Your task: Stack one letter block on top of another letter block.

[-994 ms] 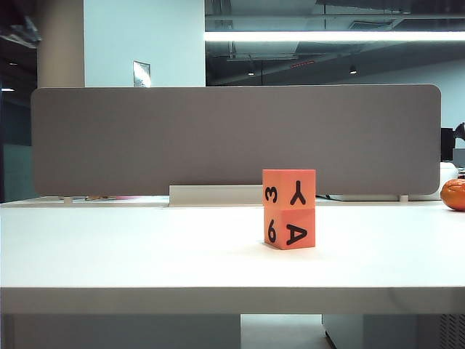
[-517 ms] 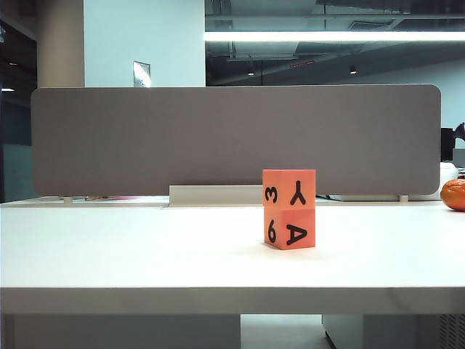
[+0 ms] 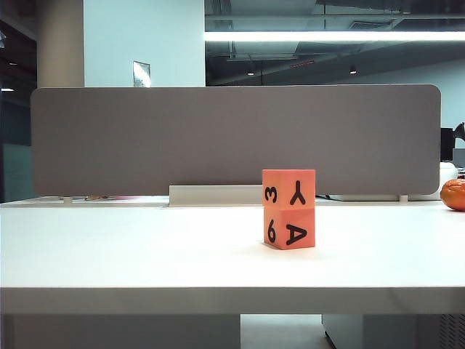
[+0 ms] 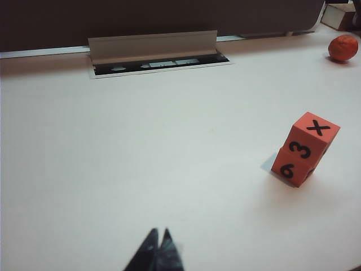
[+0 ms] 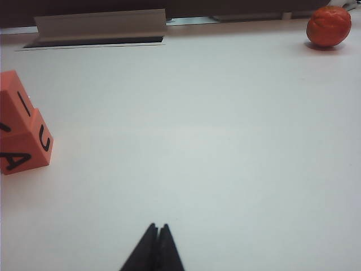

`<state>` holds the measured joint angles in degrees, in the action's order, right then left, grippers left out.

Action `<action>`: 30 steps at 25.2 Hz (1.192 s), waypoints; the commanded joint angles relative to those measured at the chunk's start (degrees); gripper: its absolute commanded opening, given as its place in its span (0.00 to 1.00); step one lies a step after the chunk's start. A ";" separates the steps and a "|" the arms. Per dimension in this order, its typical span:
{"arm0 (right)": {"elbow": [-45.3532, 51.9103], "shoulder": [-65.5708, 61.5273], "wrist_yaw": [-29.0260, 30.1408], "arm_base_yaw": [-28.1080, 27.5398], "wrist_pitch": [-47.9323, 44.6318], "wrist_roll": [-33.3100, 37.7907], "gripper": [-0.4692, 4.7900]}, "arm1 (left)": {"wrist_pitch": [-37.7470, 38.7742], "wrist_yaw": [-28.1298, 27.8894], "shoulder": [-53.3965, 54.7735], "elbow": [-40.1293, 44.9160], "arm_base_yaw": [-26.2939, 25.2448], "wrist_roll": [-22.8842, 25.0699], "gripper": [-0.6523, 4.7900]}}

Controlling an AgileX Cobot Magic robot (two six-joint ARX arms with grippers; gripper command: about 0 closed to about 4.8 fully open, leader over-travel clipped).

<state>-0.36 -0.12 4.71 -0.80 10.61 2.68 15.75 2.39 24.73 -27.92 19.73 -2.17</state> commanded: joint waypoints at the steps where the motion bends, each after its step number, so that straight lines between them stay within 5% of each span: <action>1: 0.24 0.02 -0.11 -0.02 -0.52 -0.11 0.09 | -0.37 -3.15 -0.04 -0.09 0.02 2.60 0.11; 3: 0.24 0.02 -0.11 -0.02 -0.52 -0.13 0.09 | -1.79 -9.53 -0.81 1.44 -1.49 2.43 0.11; 9: 0.24 0.02 -0.11 -0.02 -0.52 -0.13 0.09 | -12.24 -4.72 -7.72 13.29 -13.18 1.29 0.11; 15: 0.24 0.04 -0.11 -0.02 -0.52 -0.13 0.09 | -13.70 -3.19 -14.56 20.52 -19.23 1.25 0.11; 30: 0.24 0.04 -0.11 -0.02 -0.52 -0.11 0.09 | -13.27 -3.23 -24.59 27.47 -20.20 1.33 0.11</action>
<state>-0.36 -0.12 4.71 -0.80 10.61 2.68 3.22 -1.02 0.43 -0.27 -0.43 -0.95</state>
